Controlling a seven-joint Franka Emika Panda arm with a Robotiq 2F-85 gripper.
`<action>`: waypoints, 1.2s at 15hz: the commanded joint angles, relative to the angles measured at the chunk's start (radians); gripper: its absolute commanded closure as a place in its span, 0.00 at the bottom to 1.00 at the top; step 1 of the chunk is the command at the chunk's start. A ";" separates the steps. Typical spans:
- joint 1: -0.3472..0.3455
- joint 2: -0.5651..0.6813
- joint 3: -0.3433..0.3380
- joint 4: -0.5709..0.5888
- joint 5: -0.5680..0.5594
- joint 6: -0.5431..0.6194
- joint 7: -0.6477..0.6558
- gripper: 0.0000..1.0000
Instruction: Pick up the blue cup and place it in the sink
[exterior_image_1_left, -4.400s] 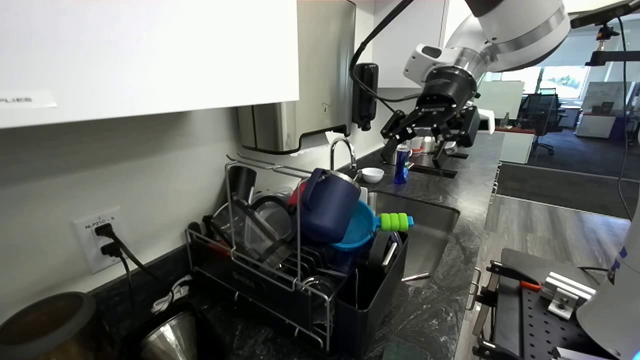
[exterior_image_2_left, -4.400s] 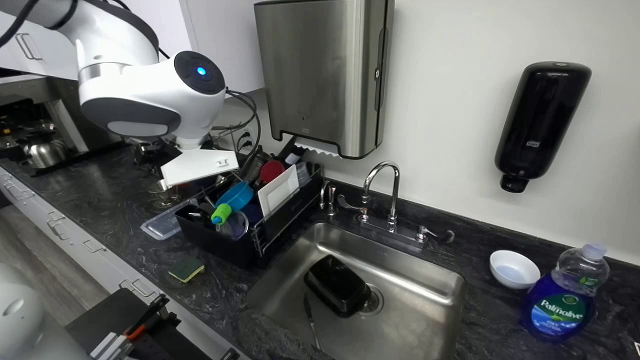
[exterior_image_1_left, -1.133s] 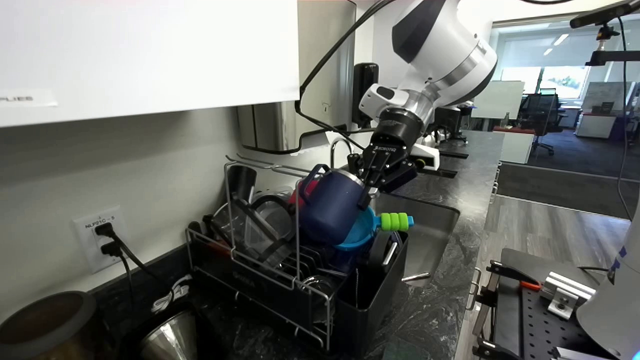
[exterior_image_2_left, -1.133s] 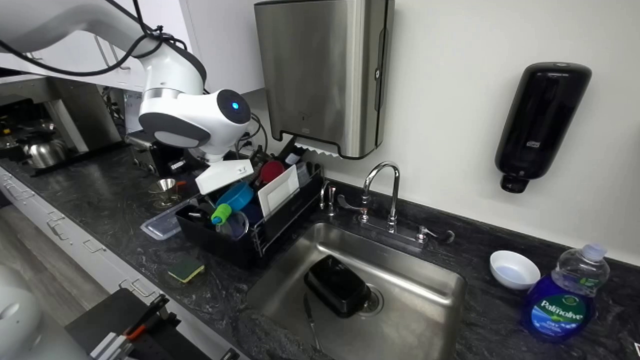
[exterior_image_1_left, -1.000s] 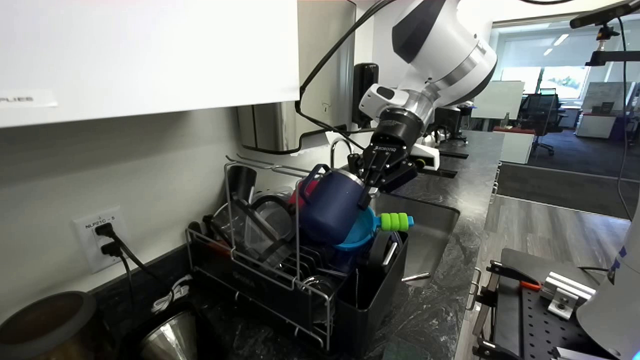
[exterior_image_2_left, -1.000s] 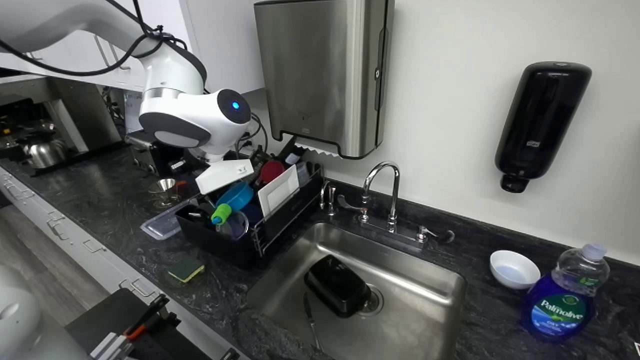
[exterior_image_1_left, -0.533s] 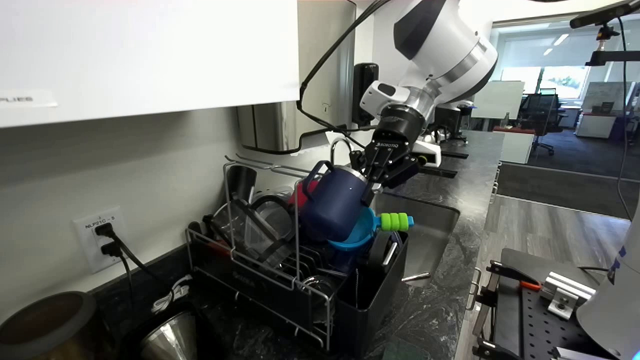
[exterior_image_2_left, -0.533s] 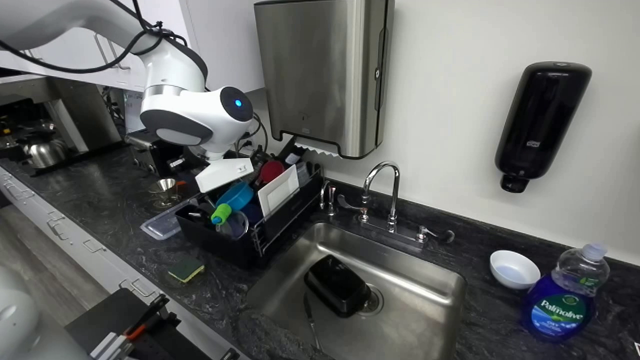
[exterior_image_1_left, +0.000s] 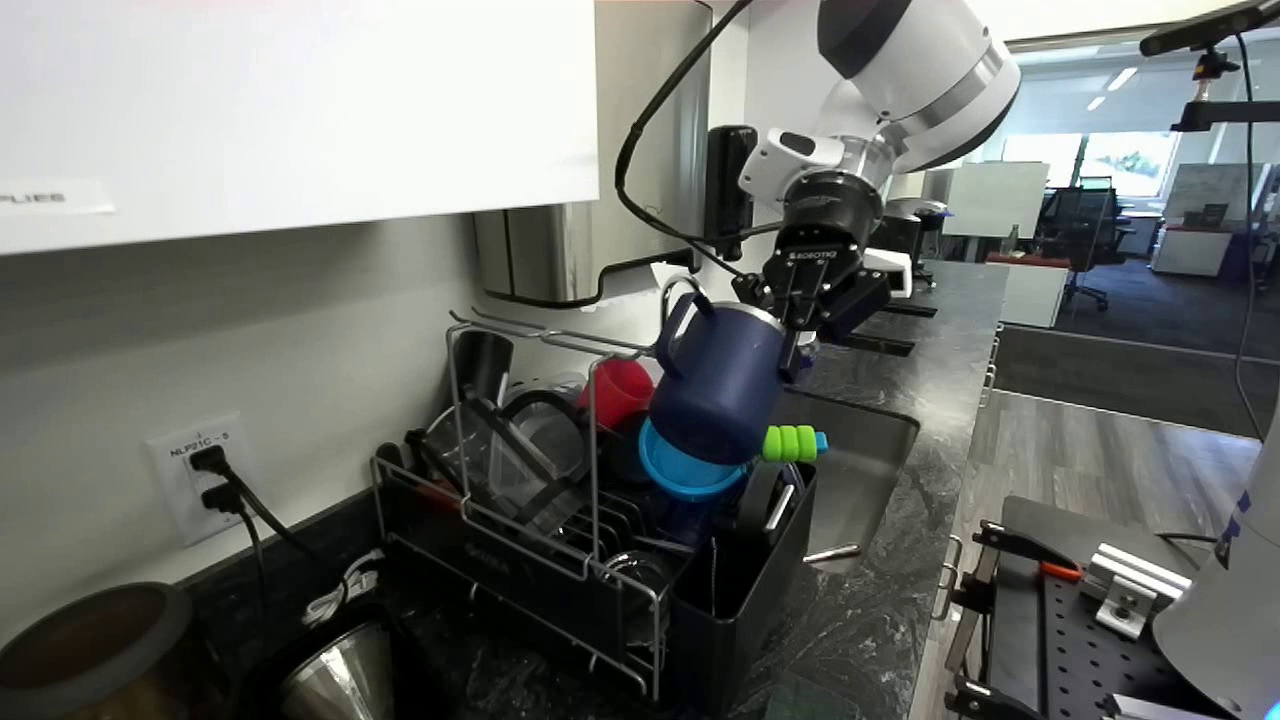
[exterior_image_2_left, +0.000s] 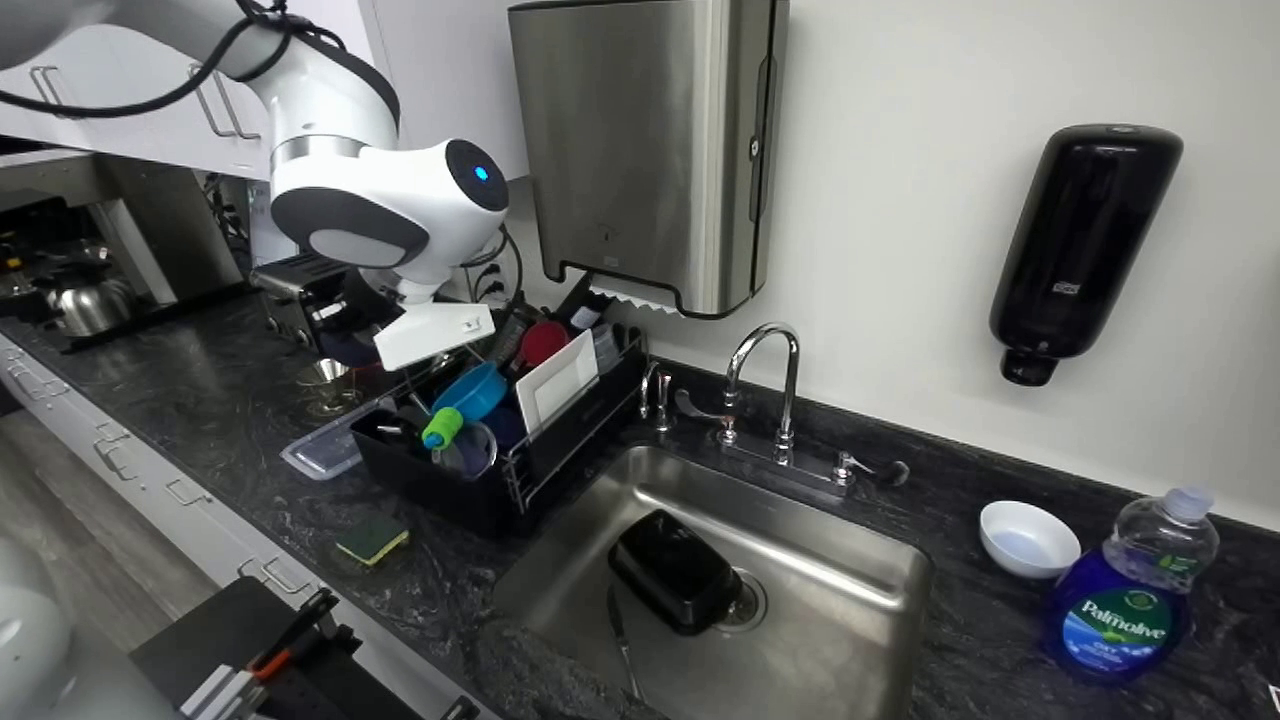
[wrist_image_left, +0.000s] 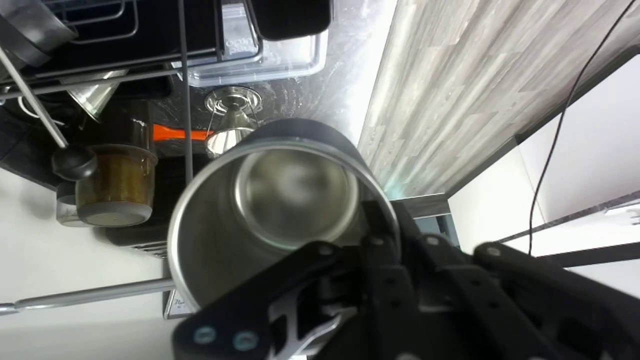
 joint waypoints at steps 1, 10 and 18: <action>-0.035 -0.045 -0.011 -0.001 -0.074 -0.036 0.033 0.98; -0.102 -0.102 -0.078 0.113 -0.289 -0.010 0.151 0.98; -0.140 -0.097 -0.163 0.195 -0.527 0.070 0.279 0.98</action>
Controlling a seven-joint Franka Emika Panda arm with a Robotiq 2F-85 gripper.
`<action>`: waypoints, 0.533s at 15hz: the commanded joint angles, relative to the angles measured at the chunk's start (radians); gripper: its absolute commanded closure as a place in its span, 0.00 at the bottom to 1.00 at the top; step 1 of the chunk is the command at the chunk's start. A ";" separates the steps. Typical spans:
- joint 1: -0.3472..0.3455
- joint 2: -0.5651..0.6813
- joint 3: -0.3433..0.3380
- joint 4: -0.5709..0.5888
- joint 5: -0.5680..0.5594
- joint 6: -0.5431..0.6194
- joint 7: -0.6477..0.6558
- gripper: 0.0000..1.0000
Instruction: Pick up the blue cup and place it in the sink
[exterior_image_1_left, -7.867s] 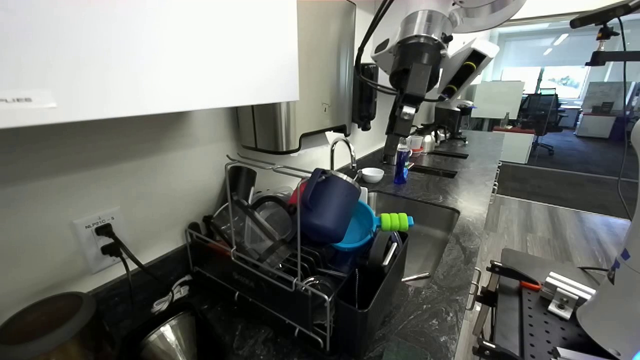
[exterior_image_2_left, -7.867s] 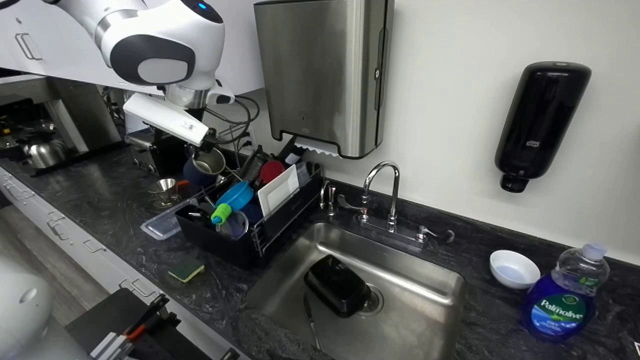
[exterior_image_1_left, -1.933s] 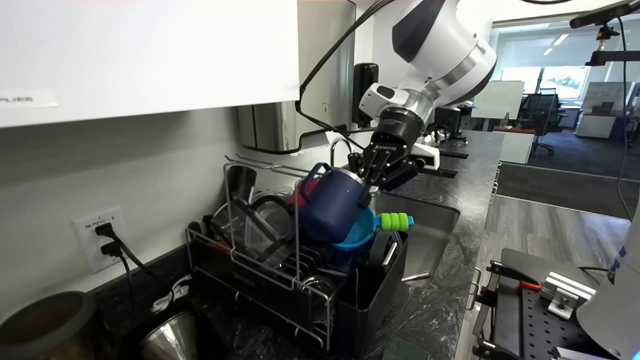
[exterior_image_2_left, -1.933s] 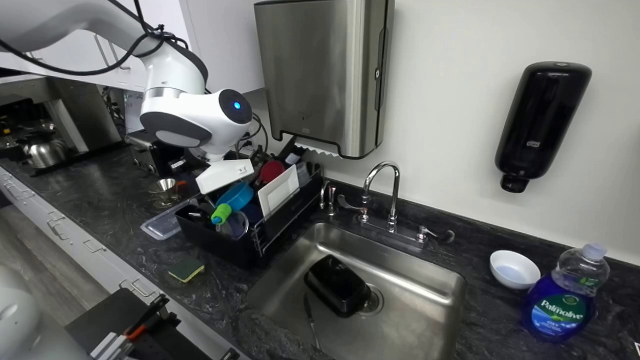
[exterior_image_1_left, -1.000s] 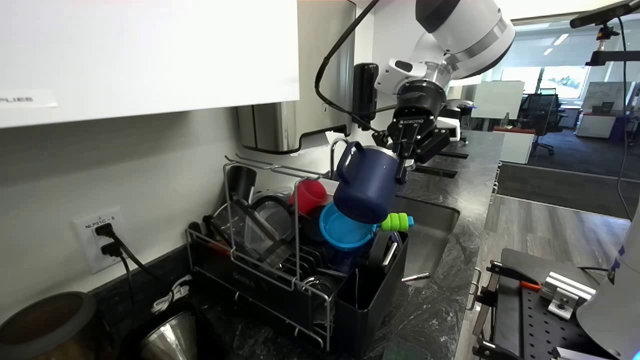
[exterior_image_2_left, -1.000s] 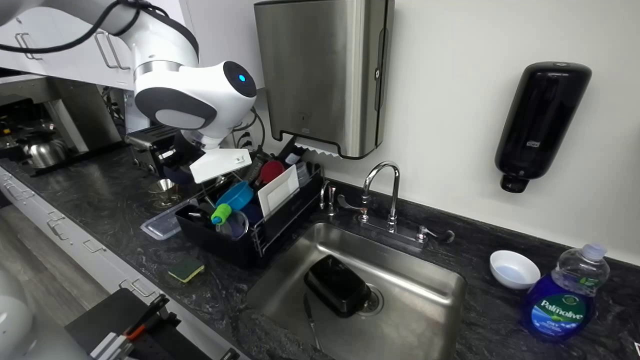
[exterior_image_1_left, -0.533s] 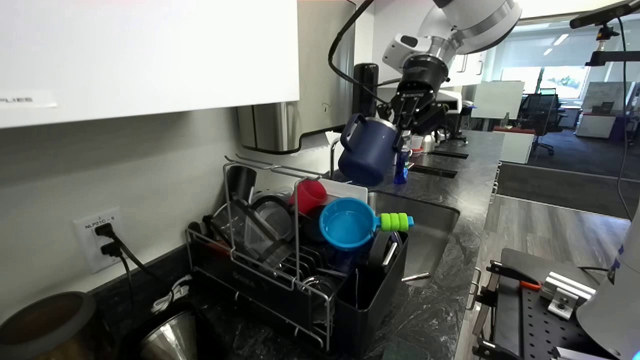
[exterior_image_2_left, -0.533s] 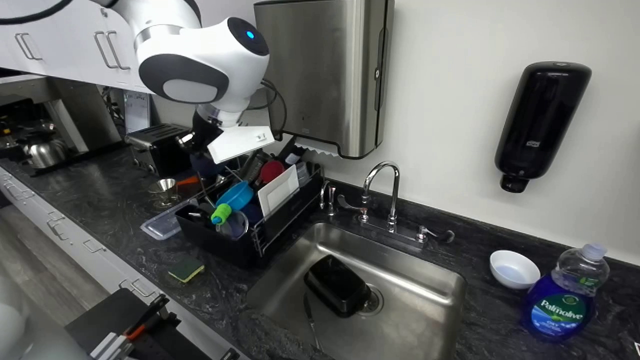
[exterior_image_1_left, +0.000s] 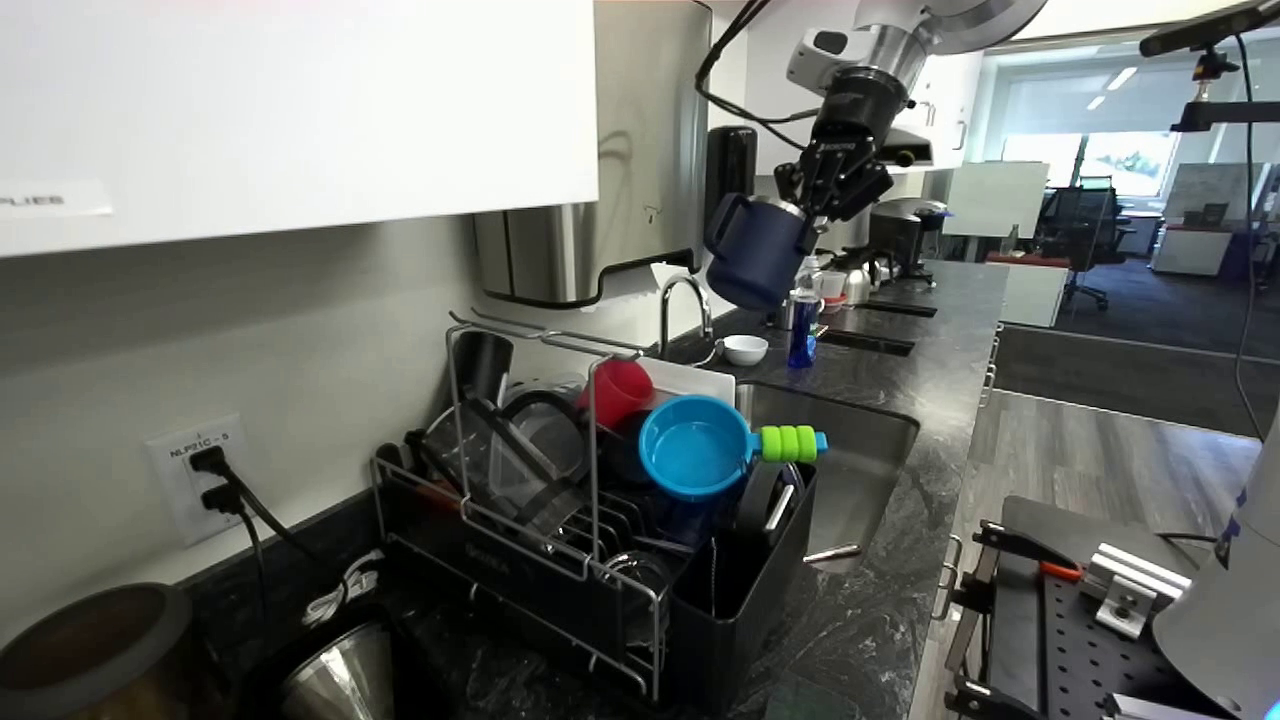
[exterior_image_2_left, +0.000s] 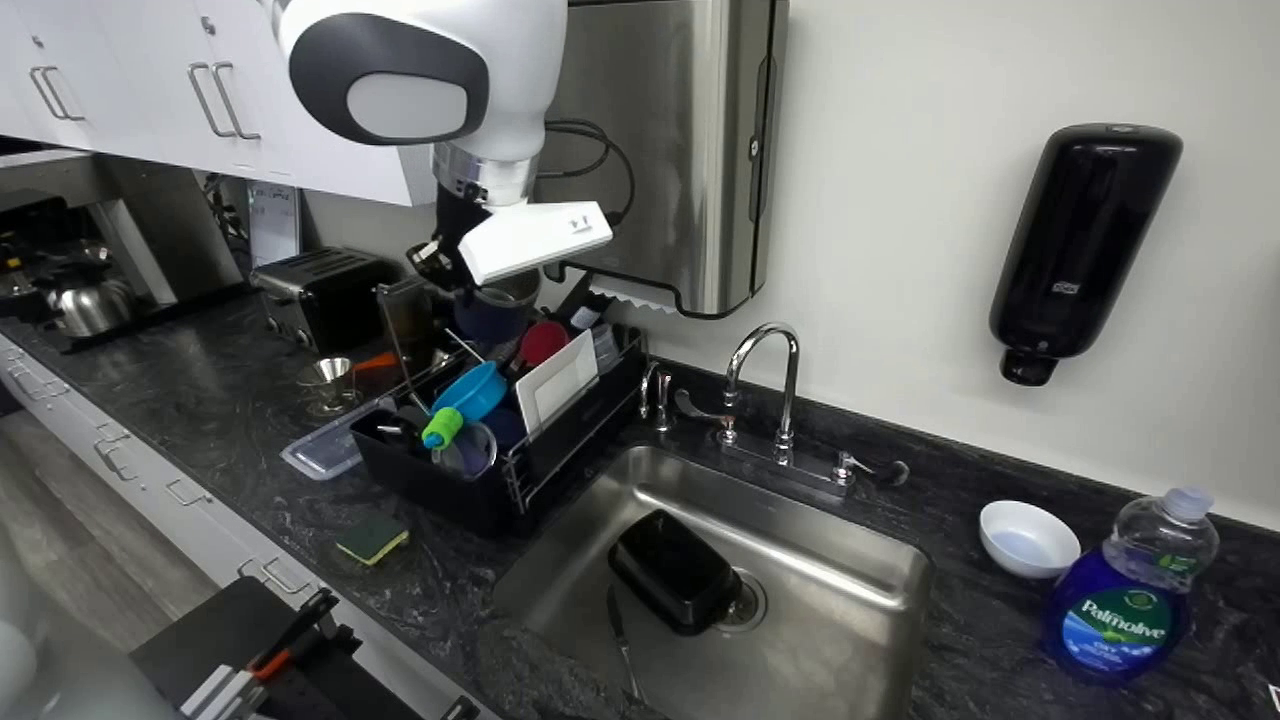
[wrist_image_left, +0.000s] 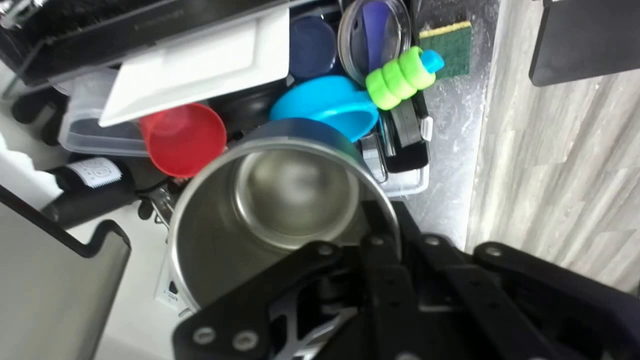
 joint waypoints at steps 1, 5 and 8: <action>-0.016 0.023 -0.024 0.020 -0.089 0.081 0.043 0.98; -0.031 0.069 -0.073 0.021 -0.179 0.188 0.065 0.98; -0.037 0.103 -0.098 0.026 -0.227 0.218 0.061 0.98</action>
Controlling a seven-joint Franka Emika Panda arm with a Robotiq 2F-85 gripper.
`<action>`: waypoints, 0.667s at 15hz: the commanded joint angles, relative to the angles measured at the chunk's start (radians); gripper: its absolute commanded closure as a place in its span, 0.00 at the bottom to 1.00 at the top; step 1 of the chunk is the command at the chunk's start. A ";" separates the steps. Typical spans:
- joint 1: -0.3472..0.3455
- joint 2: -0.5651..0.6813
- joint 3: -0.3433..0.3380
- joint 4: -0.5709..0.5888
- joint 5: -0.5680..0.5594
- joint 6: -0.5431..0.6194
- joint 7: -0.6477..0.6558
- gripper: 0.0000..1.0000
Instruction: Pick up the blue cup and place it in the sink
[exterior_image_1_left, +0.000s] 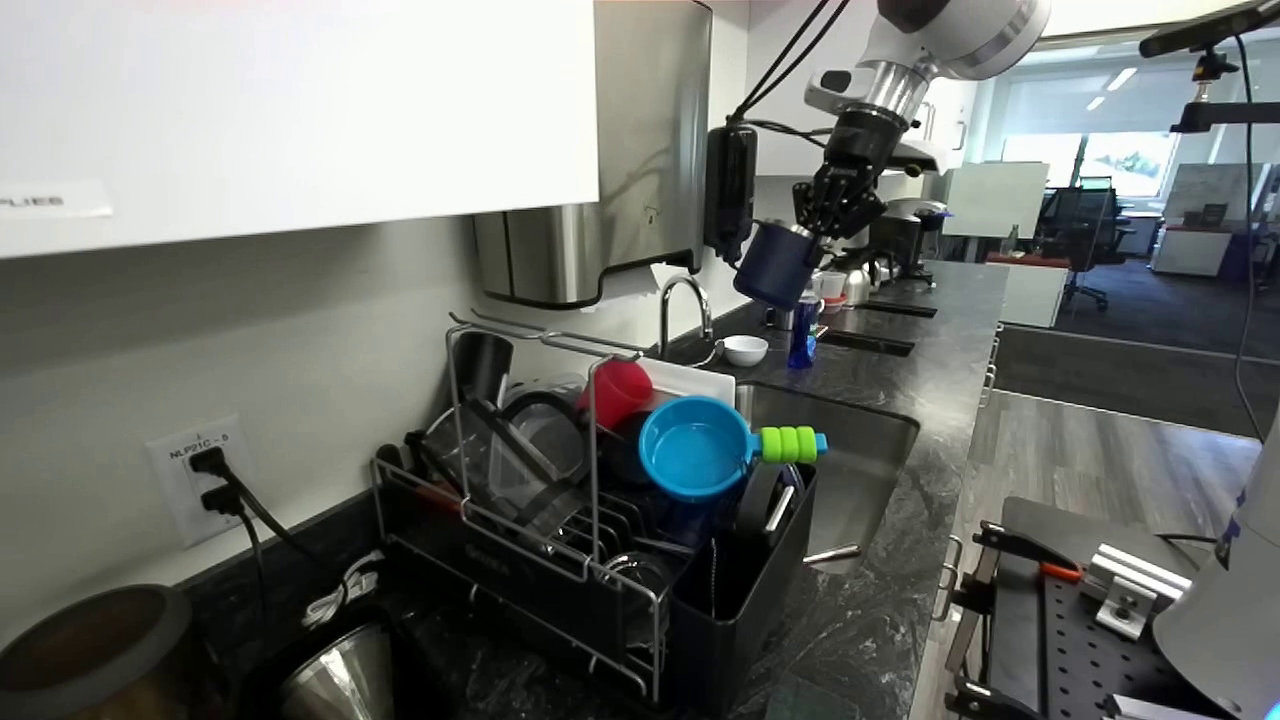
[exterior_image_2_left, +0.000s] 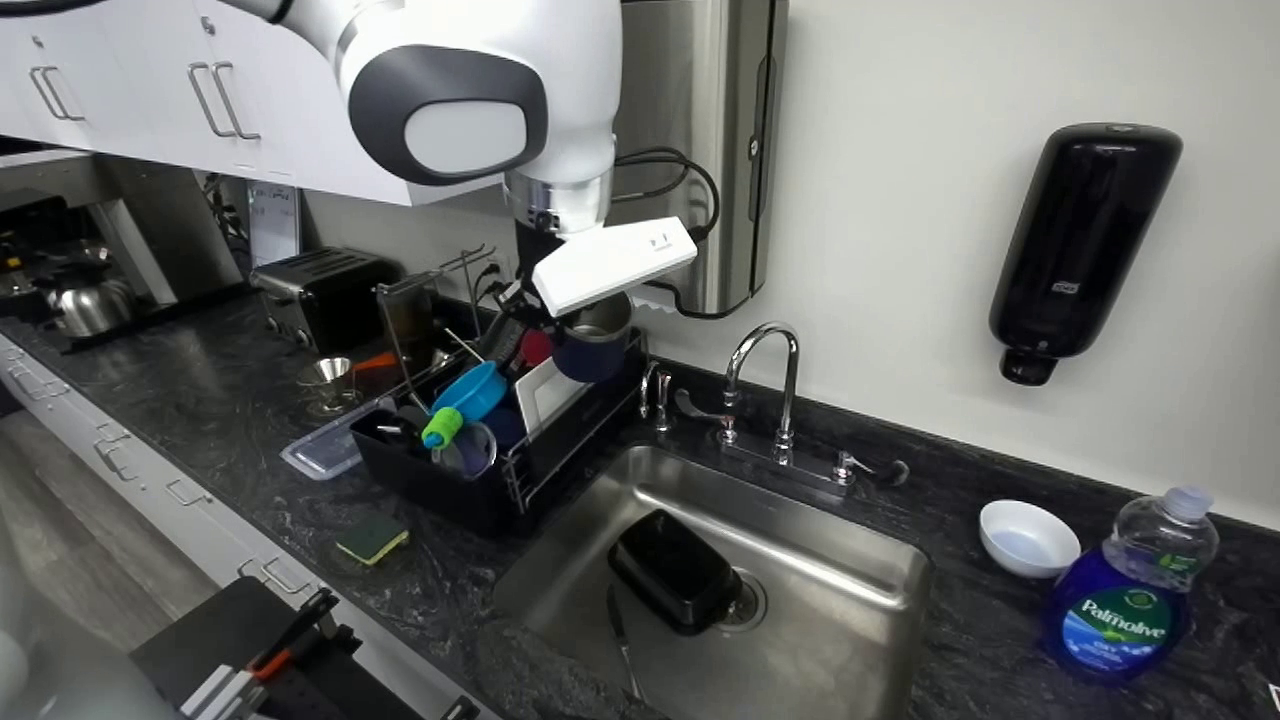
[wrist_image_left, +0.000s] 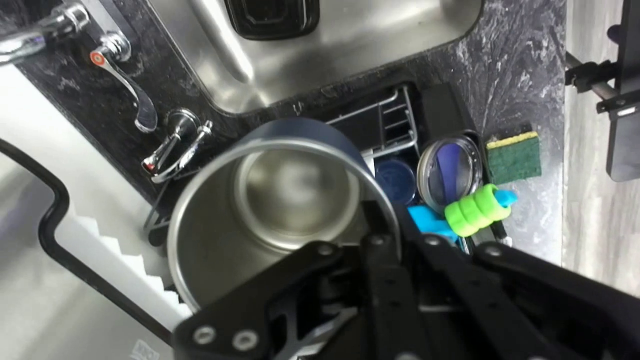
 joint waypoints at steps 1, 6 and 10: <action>-0.011 0.042 -0.011 0.024 -0.054 0.036 0.017 0.98; -0.017 0.128 -0.054 0.067 -0.059 0.062 -0.015 0.98; -0.032 0.196 -0.068 0.110 -0.054 0.065 -0.017 0.98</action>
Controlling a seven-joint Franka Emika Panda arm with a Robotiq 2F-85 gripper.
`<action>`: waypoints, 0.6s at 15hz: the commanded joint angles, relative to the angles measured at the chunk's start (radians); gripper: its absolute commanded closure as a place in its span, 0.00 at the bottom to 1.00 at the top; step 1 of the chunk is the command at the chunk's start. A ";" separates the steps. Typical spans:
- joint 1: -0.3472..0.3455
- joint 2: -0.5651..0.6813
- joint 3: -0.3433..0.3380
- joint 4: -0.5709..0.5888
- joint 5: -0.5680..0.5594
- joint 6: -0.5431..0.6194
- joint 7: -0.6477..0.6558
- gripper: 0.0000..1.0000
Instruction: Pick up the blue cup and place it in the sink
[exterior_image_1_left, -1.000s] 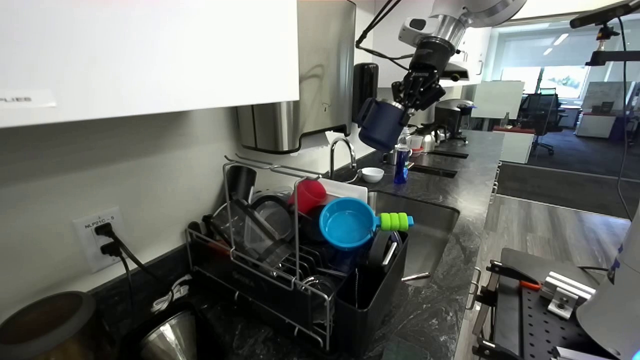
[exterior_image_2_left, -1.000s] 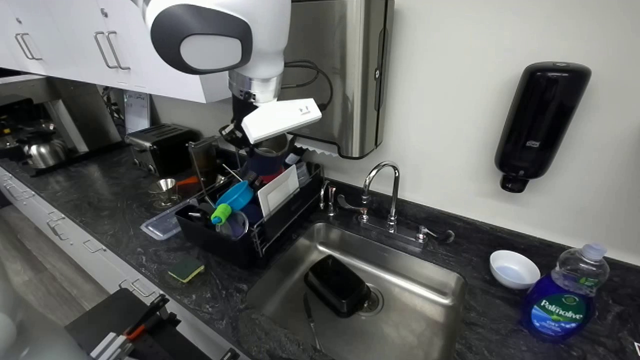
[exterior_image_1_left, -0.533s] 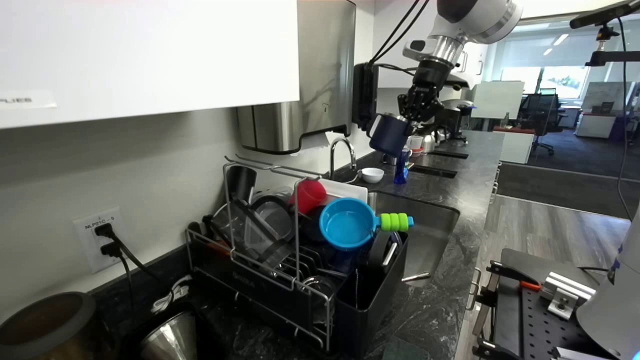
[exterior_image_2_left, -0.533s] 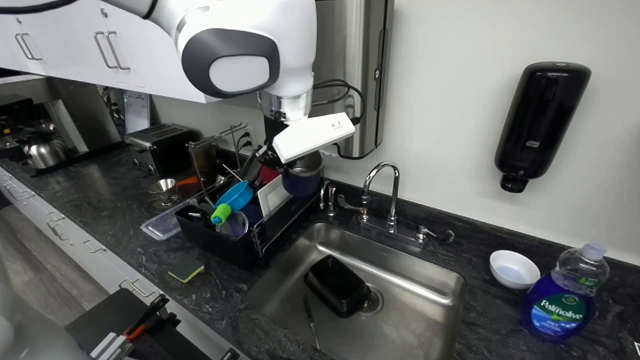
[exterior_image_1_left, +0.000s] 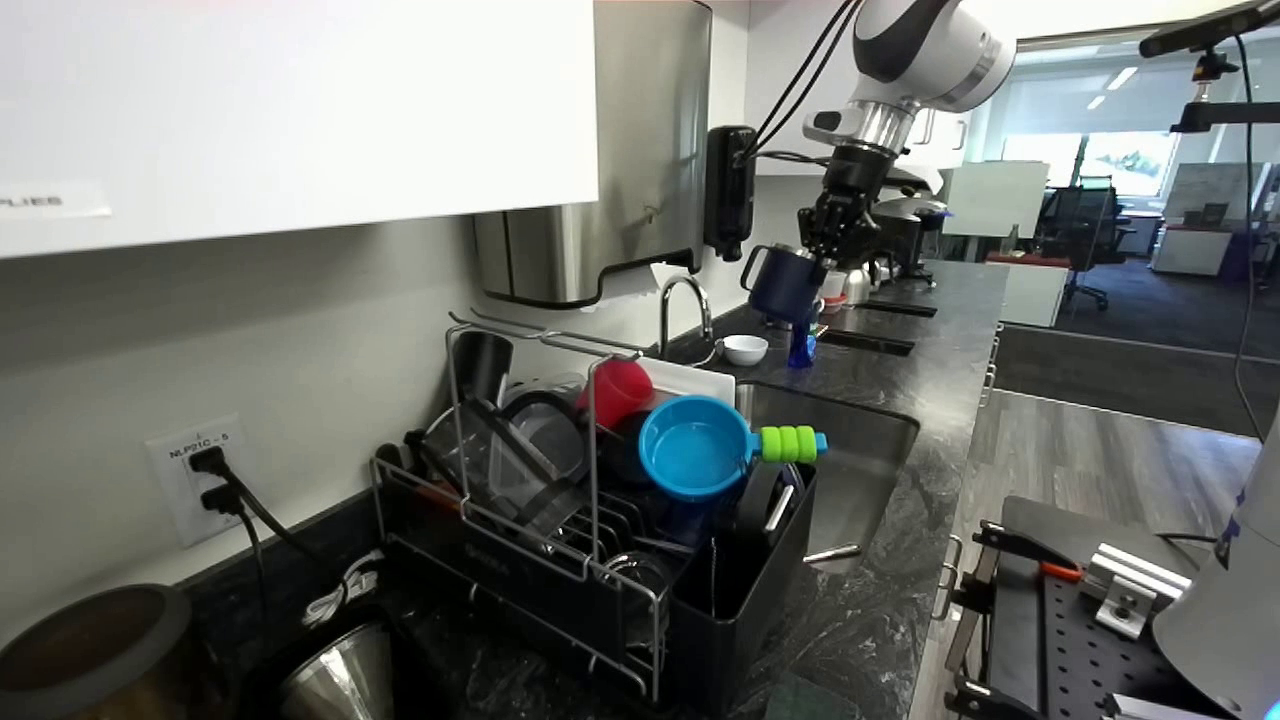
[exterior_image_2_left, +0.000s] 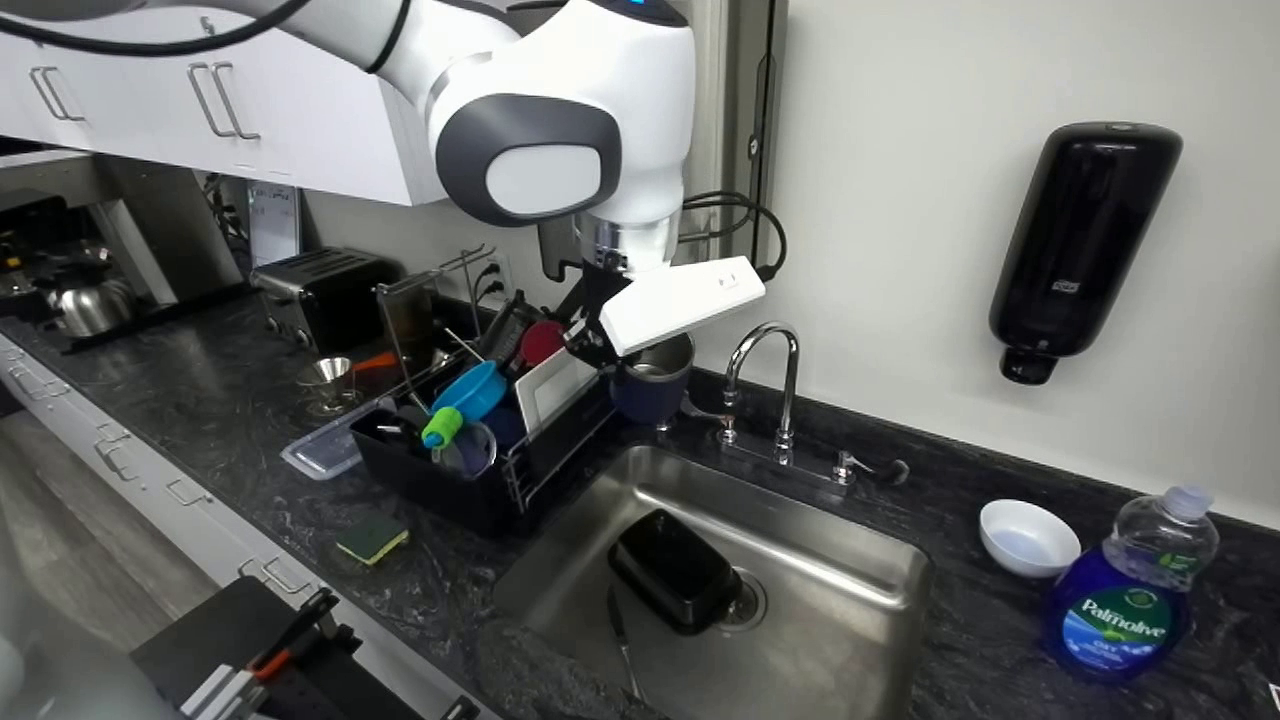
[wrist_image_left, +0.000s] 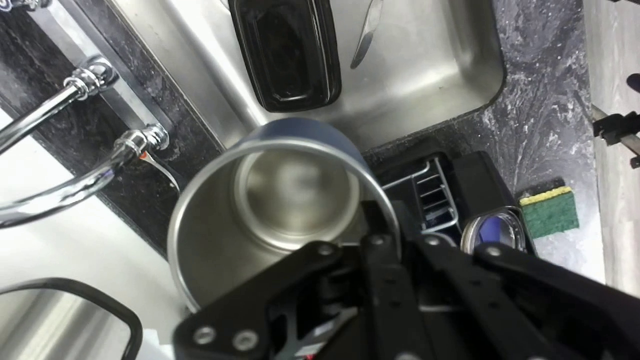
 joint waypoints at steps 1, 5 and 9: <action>-0.020 0.043 0.010 0.041 0.001 -0.005 -0.014 0.98; -0.021 0.037 0.024 0.027 0.005 -0.003 -0.001 0.93; -0.020 0.035 0.026 0.027 0.005 -0.003 -0.001 0.93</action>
